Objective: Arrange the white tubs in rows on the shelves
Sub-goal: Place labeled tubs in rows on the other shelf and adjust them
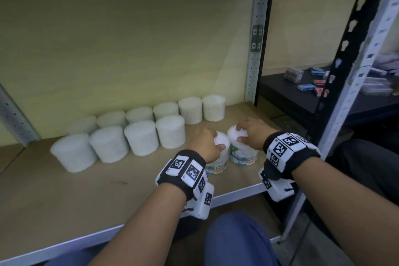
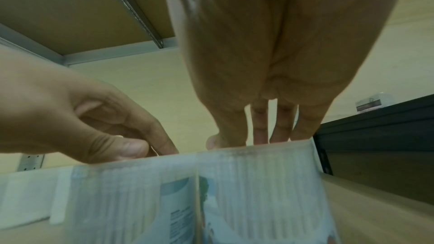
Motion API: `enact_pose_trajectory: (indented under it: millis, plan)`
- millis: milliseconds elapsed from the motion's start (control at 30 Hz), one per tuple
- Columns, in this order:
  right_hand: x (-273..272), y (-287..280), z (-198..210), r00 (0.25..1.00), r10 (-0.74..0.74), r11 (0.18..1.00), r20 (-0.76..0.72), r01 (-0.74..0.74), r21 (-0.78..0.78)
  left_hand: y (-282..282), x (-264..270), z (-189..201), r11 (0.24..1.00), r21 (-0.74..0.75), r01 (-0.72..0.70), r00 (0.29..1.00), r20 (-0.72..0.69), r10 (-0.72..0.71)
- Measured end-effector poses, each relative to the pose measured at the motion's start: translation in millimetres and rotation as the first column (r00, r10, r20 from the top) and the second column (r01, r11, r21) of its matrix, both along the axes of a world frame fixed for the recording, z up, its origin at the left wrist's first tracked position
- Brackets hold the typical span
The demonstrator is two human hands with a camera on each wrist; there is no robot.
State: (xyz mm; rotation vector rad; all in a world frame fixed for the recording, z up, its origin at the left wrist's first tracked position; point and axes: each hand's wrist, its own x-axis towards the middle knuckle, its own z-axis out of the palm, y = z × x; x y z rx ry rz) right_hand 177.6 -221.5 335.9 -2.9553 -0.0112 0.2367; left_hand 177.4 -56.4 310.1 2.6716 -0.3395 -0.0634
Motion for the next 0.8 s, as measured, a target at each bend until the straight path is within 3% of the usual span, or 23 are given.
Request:
enact_pose_trajectory:
  millis: [367,800]
  plan:
    - [-41.1,-8.3,4.2,1.000,0.022,1.000,0.023,-0.022,0.012,-8.3,-43.6,4.8,0.999,0.044,0.006,1.000,0.027,-0.007]
    - [-44.0,-10.1,6.6,1.000,0.020,1.000,-0.012,-0.020,0.015,-6.4,-43.6,11.3,0.996,0.071,0.046,0.999,-0.005,-0.046]
